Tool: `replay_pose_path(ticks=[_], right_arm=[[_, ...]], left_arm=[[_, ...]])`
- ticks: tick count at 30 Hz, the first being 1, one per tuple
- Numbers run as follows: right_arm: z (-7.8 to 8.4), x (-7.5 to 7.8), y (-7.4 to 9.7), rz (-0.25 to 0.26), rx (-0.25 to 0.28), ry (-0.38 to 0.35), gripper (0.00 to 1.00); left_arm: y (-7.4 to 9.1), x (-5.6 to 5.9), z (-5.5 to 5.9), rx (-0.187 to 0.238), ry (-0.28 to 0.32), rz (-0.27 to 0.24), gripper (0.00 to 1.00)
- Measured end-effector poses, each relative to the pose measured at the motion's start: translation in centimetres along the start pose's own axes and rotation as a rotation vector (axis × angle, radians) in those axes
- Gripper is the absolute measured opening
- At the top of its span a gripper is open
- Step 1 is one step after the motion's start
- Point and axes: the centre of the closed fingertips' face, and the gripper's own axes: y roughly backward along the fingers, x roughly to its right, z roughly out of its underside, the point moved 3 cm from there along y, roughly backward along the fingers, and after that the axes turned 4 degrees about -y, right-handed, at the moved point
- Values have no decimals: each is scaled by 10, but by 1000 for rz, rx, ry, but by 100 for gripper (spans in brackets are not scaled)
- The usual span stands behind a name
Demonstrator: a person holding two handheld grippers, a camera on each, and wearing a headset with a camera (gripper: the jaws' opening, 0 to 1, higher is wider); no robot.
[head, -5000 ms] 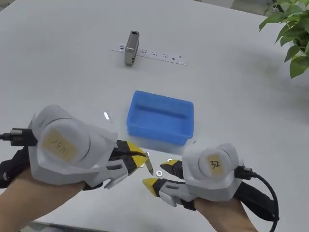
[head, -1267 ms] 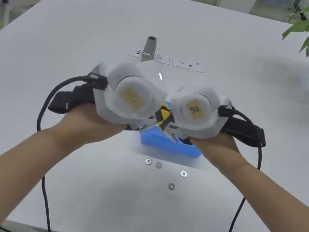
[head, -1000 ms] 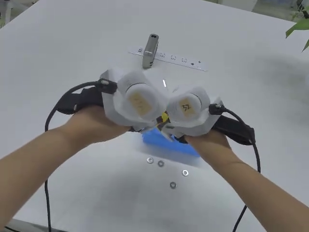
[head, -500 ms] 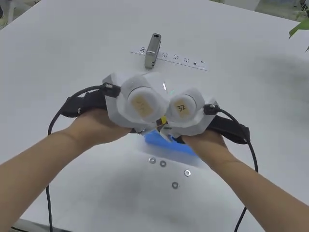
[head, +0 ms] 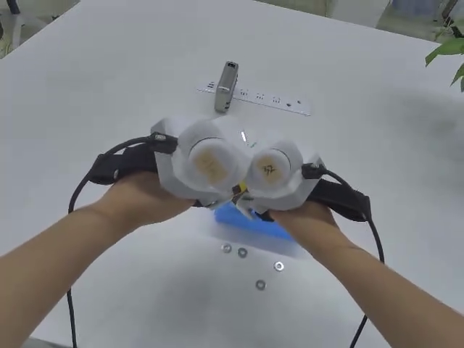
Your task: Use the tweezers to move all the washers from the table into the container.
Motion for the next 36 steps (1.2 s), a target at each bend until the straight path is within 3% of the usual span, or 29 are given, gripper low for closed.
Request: replay_pose_path(ticks=[11,14,21,30,36], right_arm=[[-20,-14,38,46,107,26,6],[-25,-19,51,59,141,29,6],[-33,-30,67,66,189,18,6],[-29,-44,73,49,206,2,6],[-13,-54,66,29,173,-41,6]], left_arm=[[41,5,-24,82,42,-48,0],[54,8,-32,122,72,-59,0],[71,17,-42,145,59,-74,0],[82,29,-40,162,92,-66,0],[81,37,-34,177,151,-51,0]])
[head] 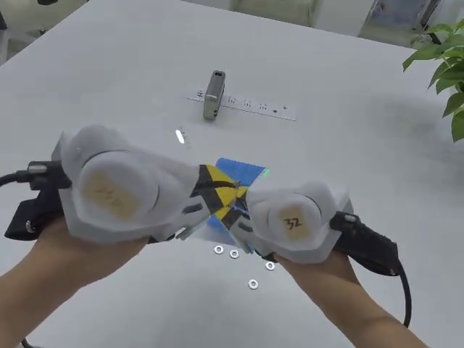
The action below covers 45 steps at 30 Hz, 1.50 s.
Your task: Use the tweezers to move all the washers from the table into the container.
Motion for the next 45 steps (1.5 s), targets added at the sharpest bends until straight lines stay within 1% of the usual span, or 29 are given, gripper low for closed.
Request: replay_pose_path(ticks=[2,6,11,14,17,18,21,24,26,30,36,40,45], right_arm=[[3,-4,-1,-4,-6,-7,6],[8,-9,-4,-9,-16,-14,6],[16,-15,-11,-32,-30,-58,6],[20,-18,-14,-43,-43,-63,6],[25,-19,-17,-43,-52,-63,6],[27,-19,-18,-43,-56,-72,6],[34,-17,-20,-55,-63,-131,8],[39,-16,-22,-62,-67,-166,9],[40,-16,-24,-69,-67,-193,9],[42,-14,-30,-76,-64,-215,9],[48,-15,-38,-90,-80,-209,10],[50,-15,-40,-91,-90,-202,9],[51,-12,-44,-100,-93,-206,10]], left_arm=[[0,2,3,-5,-2,-2,0],[2,7,8,-1,29,2,0],[2,10,20,-14,55,-4,0],[1,12,27,-21,72,-5,0],[0,14,33,-34,69,0,0],[-1,15,34,-36,67,1,0],[-4,18,39,-45,69,6,0],[-8,19,43,-54,75,4,0],[-10,19,44,-60,71,3,0],[-15,16,47,-80,61,1,0],[-20,16,55,-106,52,8,0],[-23,16,58,-110,48,12,0],[-26,16,60,-122,14,7,0]])
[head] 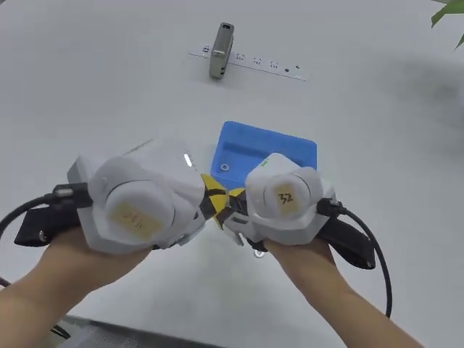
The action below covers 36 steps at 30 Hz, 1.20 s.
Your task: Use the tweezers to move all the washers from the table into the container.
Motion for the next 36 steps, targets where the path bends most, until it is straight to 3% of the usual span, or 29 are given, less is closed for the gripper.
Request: replay_pose_path(ticks=[6,15,31,36], right_arm=[[6,-1,-3,-7,-20,9,9],[10,-1,-7,-11,-30,14,10],[10,4,-10,-14,-32,7,10],[13,6,-6,-27,-53,80,9]], left_arm=[[-4,0,5,-14,13,16,0],[-8,4,10,-24,-20,7,0],[-11,-4,12,-19,33,9,0],[-11,-7,12,-30,43,18,0]])
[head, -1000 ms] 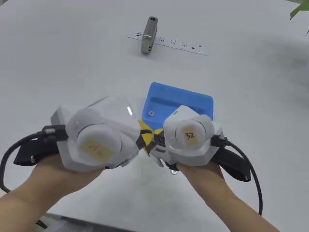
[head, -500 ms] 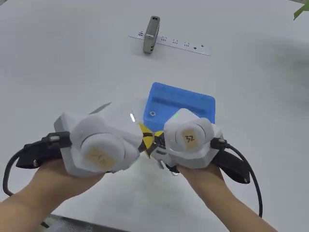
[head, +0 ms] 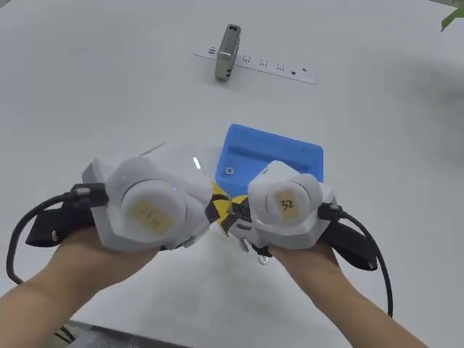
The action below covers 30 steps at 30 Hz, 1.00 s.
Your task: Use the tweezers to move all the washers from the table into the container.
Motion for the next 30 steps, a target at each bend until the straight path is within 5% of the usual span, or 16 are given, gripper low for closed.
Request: replay_pose_path(ticks=[11,25,30], right_arm=[[4,0,-1,-47,-44,160,6],[6,2,3,-29,-46,135,4],[-4,1,13,-17,-25,136,4]], left_arm=[[-2,4,-3,-15,-53,71,0],[-1,5,-6,-23,-31,101,0],[5,2,-19,-6,-46,99,0]])
